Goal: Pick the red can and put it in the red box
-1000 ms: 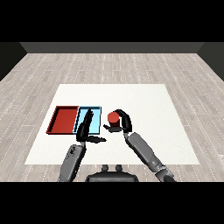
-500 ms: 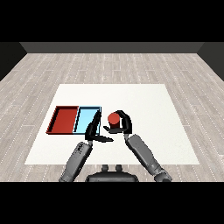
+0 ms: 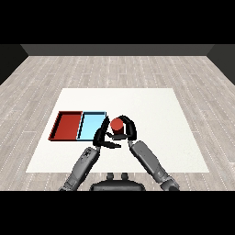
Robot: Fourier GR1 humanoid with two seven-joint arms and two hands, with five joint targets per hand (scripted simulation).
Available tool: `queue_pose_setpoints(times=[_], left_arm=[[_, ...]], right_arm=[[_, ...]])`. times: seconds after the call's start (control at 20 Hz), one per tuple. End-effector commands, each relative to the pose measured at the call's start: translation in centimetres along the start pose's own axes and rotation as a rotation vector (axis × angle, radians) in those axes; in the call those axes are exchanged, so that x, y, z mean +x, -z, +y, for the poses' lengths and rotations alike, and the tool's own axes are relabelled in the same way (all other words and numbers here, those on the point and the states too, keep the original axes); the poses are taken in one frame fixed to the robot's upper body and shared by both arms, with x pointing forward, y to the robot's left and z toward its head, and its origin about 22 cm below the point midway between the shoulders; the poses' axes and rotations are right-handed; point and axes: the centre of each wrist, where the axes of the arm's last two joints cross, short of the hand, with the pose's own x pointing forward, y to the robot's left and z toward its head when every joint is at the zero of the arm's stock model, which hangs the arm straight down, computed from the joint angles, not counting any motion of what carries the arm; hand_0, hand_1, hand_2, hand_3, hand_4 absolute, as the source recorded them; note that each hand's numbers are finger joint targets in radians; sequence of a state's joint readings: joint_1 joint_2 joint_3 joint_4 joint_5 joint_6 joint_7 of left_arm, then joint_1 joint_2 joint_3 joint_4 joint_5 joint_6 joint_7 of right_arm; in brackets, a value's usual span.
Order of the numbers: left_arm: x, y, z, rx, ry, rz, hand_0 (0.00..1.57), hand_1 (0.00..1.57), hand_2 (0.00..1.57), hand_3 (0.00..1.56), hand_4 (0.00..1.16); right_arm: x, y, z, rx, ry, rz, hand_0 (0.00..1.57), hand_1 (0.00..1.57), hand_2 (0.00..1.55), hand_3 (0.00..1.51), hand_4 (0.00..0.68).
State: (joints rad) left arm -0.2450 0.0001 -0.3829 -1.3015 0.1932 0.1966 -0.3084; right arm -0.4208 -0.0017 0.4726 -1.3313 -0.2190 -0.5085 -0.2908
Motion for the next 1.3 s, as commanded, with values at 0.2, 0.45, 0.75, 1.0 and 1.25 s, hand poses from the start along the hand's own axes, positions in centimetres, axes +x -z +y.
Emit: queue_pose_setpoints(times=[0.2,0.45,0.75,1.0,1.25], left_arm=[[-0.6,2.0,0.5,-0.006,-0.012,0.031,0.0,0.0,0.0,0.0,0.0],[-1.6,0.8,-1.9,-0.028,-0.049,0.023,0.0,0.0,0.0,0.0,0.0],[-0.6,1.4,-2.1,-0.032,-0.051,0.006,0.0,0.0,0.0,0.0,0.0],[-0.4,1.4,-2.2,-0.037,-0.032,-0.007,0.0,0.0,0.0,0.0,0.06],[-1.2,1.6,-1.2,0.11,0.078,0.021,0.0,0.0,0.0,0.0,0.6]], right_arm=[[-1.2,0.7,0.2,0.013,0.013,-0.008,1.44,1.44,1.44,1.38,0.628],[-0.7,-2.4,2.6,0.03,0.068,0.009,1.48,1.48,1.44,1.37,0.621],[-1.2,-0.4,2.9,0.048,0.038,0.001,1.5,1.5,1.45,1.38,0.618],[-0.7,0.7,3.6,0.059,0.043,-0.004,1.48,1.48,1.46,1.37,0.636],[0.2,-0.6,4.4,0.095,0.038,0.004,1.46,1.46,1.45,1.37,0.626]])
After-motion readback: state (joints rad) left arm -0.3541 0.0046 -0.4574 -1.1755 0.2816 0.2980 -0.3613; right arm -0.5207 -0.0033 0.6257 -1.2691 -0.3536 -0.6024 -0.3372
